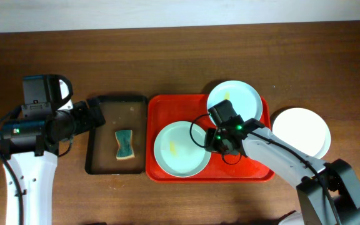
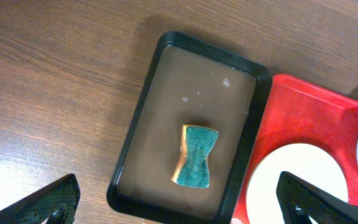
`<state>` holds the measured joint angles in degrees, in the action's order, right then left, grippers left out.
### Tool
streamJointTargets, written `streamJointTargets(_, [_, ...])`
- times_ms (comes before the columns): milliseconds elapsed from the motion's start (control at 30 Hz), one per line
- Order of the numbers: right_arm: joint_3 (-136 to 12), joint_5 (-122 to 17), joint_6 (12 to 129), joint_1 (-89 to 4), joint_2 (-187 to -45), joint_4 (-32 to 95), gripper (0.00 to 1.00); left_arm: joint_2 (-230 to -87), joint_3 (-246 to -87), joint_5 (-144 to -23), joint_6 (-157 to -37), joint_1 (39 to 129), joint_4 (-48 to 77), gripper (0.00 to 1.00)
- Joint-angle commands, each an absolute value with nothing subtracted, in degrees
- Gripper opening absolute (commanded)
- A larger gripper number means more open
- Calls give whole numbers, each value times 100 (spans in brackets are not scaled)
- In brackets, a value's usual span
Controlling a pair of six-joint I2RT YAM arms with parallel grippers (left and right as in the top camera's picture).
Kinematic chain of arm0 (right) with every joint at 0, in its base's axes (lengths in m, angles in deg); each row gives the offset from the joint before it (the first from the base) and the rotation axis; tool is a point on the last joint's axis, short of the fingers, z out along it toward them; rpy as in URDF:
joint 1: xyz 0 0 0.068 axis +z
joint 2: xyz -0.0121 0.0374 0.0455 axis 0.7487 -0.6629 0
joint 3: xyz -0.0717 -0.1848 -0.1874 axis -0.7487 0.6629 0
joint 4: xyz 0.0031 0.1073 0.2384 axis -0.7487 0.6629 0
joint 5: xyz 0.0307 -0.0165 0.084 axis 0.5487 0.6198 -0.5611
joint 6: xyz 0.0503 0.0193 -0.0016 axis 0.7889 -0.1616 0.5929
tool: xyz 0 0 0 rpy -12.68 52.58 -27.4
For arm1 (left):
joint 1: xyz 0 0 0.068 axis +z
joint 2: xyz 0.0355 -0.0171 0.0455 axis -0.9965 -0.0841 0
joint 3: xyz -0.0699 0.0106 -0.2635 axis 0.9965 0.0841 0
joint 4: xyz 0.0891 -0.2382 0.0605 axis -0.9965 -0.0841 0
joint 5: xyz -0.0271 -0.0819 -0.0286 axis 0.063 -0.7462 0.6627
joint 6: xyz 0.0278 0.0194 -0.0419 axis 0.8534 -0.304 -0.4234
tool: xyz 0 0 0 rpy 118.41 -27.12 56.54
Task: Clean dirty plates on tray and stack at the side
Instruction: 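Grip the lower pale blue plate rim with the right gripper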
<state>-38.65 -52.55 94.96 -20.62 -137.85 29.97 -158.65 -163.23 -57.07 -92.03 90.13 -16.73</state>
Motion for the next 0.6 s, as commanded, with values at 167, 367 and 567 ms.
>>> streamJointTargets(167, [-3946,-5456,9531,-2060,-13767,3375,26,-15860,-16332,-5731,-9260,9022,-1665,99])
streamJointTargets(367, [-3883,-5388,9531,-1765,-13798,3288,25,-15860,-16332,-5731,-9260,9022,-1665,99])
streamJointTargets(567, [-3782,-5163,9833,-1770,-13798,3399,25,-15860,-16332,-5728,-9260,9022,-1665,99])
